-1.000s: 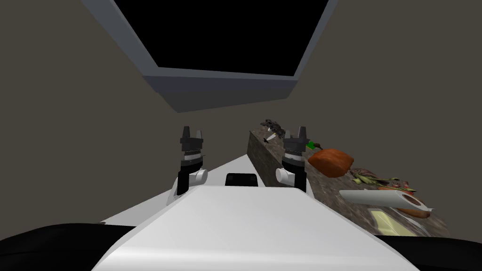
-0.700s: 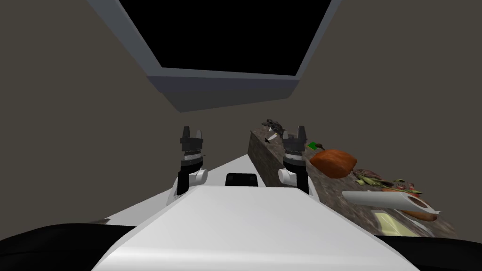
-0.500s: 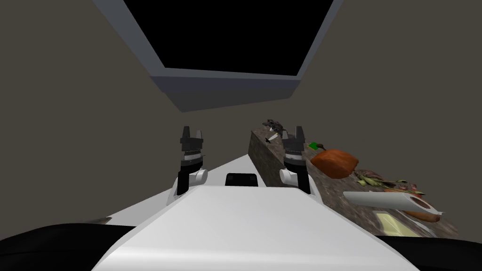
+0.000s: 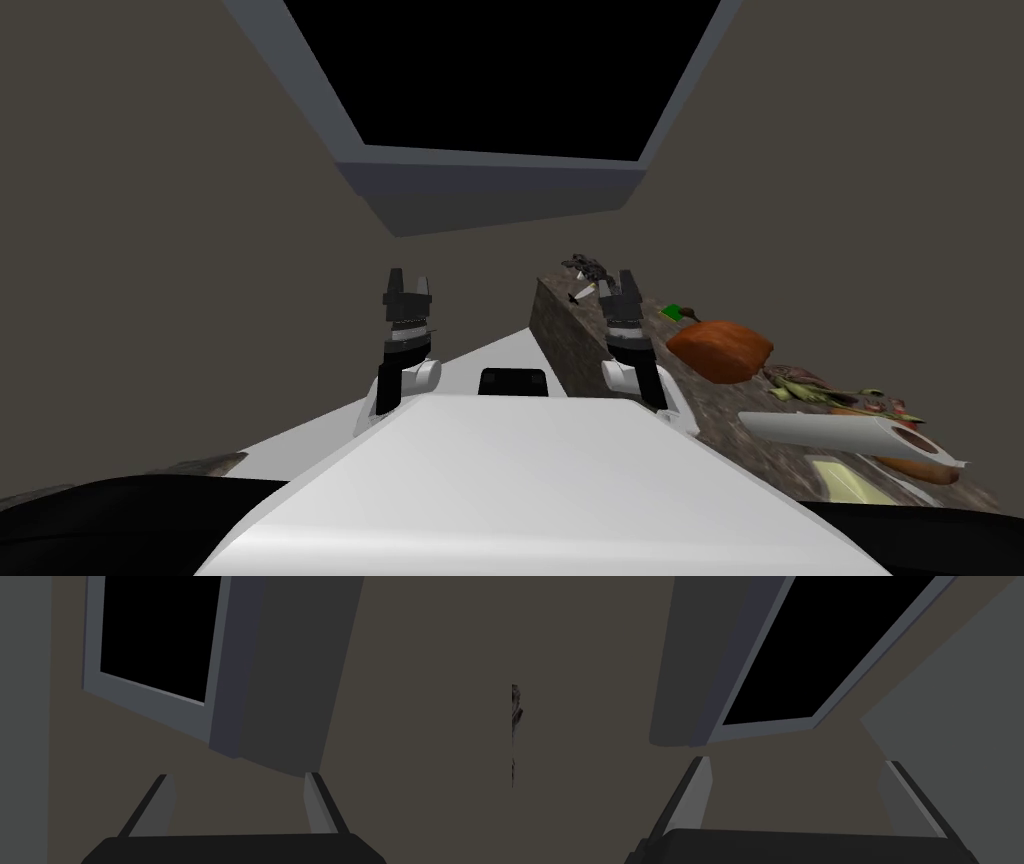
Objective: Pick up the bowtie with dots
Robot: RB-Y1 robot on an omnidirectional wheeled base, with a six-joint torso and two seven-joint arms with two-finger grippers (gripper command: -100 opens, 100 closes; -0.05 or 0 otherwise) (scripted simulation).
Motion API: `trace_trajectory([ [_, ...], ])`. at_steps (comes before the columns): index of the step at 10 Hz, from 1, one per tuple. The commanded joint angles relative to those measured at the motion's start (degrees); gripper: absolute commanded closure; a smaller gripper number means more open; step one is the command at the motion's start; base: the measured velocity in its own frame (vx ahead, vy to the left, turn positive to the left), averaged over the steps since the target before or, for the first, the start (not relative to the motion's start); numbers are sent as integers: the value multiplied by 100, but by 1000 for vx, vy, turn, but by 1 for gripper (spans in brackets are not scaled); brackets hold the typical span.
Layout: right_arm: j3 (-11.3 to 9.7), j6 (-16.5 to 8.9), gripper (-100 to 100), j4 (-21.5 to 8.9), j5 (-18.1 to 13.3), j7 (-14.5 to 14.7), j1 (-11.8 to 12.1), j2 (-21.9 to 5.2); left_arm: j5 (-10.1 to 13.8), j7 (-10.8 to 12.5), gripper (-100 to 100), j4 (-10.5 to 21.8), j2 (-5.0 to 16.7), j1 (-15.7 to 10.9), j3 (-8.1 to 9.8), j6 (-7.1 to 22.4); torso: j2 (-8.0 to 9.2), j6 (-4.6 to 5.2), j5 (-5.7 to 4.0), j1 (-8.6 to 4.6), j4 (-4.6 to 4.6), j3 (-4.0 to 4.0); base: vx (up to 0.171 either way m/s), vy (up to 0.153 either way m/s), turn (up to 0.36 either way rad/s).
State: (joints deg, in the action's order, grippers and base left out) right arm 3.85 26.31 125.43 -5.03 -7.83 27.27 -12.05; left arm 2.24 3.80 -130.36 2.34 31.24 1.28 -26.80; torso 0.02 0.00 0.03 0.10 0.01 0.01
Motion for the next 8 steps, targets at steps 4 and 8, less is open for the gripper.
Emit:
trace_trajectory([
  [4, 145, -84, -100, -221, -185, 51, -52, -645, 0, 0, 0, 0, 0, 0, 0, 0, 0, -1, 1, 7, 0, 0, -5, 44, 49],
  [8, 297, -153, -100, -494, -381, 111, -95, -1263, 0, 0, 0, 0, 0, 0, 0, 0, 0, -1, 1, 7, 0, 0, -4, 49, 63],
])
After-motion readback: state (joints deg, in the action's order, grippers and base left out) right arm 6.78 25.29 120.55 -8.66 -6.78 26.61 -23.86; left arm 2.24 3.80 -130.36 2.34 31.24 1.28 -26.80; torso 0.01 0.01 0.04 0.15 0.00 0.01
